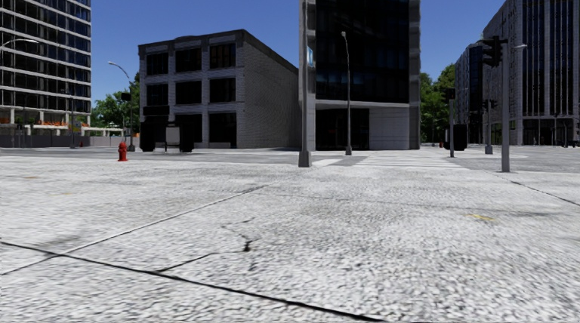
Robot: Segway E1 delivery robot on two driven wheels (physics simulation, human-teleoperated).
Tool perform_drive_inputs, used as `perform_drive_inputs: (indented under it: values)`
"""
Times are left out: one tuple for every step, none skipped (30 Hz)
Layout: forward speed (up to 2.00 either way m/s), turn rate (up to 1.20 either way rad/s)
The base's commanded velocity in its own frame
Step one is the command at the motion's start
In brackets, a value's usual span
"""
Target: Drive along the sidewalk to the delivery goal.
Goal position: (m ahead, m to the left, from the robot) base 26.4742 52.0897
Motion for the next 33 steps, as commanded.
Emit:
perform_drive_inputs:
  values:
    - [1.97, 0.00]
    - [1.97, 0.00]
    - [1.97, 0.00]
    - [1.97, 0.00]
    - [1.97, 0.00]
    - [1.97, 0.00]
    - [1.97, 0.00]
    - [1.97, 0.00]
    - [1.97, 0.00]
    - [1.97, 0.00]
    - [1.97, 0.00]
    - [1.97, 0.00]
    - [1.97, 0.00]
    - [1.97, 0.00]
    - [1.97, 0.01]
    - [1.97, 0.13]
    - [1.97, 0.18]
    - [1.97, 0.21]
    - [1.97, 0.25]
    - [1.97, 0.37]
    - [1.97, 0.52]
    - [1.97, 0.59]
    - [1.97, 0.59]
    - [1.97, 0.62]
    - [1.97, 0.67]
    - [1.97, 0.72]
    - [1.97, 0.75]
    - [1.97, 0.76]
    - [1.97, 0.78]
    - [1.97, 0.81]
    - [1.97, 0.84]
    - [1.97, 0.85]
    - [1.97, 0.85]
